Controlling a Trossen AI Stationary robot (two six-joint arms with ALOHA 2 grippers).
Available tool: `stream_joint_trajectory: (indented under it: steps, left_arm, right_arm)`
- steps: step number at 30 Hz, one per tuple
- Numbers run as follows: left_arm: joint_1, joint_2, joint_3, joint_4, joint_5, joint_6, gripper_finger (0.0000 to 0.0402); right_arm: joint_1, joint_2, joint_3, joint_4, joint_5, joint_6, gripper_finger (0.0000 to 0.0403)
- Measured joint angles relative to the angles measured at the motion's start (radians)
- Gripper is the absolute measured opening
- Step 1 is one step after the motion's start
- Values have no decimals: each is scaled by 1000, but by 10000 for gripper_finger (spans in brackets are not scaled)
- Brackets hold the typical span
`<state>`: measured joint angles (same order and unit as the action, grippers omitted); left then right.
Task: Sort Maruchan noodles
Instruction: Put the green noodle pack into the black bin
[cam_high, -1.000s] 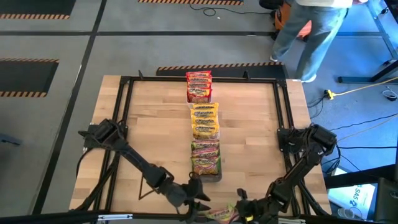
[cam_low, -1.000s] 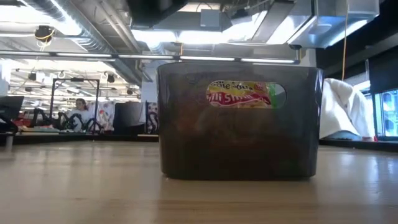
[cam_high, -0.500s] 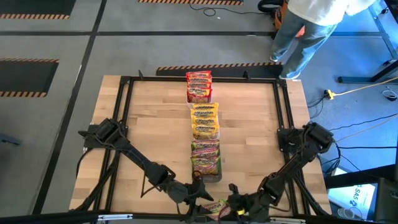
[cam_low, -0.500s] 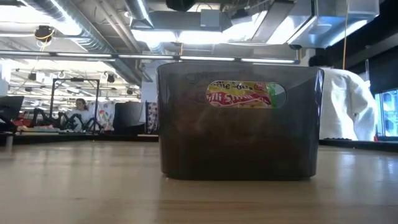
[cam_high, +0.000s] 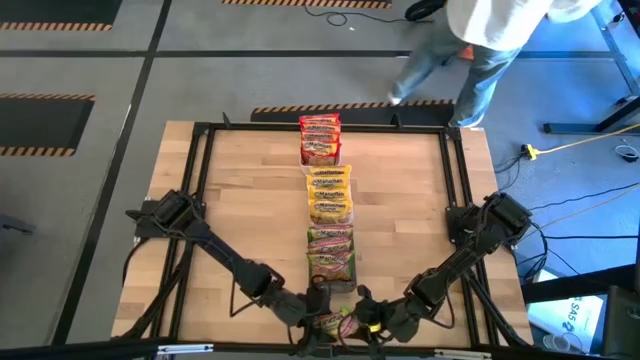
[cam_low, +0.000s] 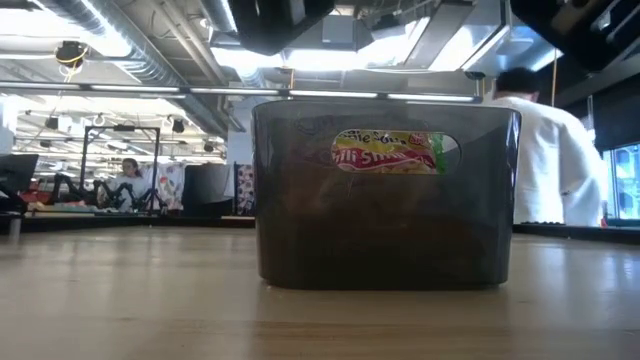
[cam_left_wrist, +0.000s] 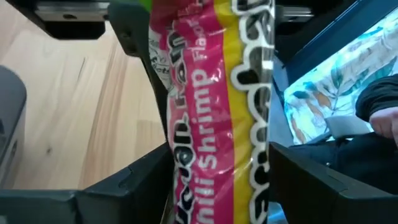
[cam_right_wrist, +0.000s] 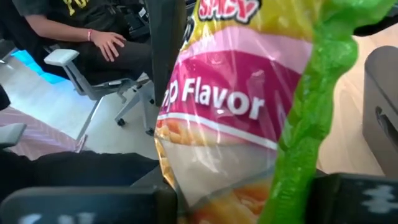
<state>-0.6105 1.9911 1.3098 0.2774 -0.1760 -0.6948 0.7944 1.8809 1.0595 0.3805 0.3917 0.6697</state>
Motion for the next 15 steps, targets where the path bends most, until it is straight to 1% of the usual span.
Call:
stream_joint_trajectory:
  steps: [4, 6, 9, 12, 15]
  left_arm:
    - [5, 0, 0, -24, 13, -30, 239]
    - [8, 0, 0, -24, 18, -33, 224]
    - [9, 0, 0, -35, 18, -31, 191]
    - [10, 0, 0, -55, 20, -24, 154]
    - [10, -1, 0, -59, 22, 9, 132]
  right_arm:
    - [-13, 0, 0, 14, -15, -13, 104]
    - [-21, -1, 0, 15, -29, -16, 106]
    - [-29, -1, 0, 14, -36, -16, 116]
    - [-39, -1, 0, 10, -79, 6, 141]
    - [-45, -1, 0, 12, -115, 7, 177]
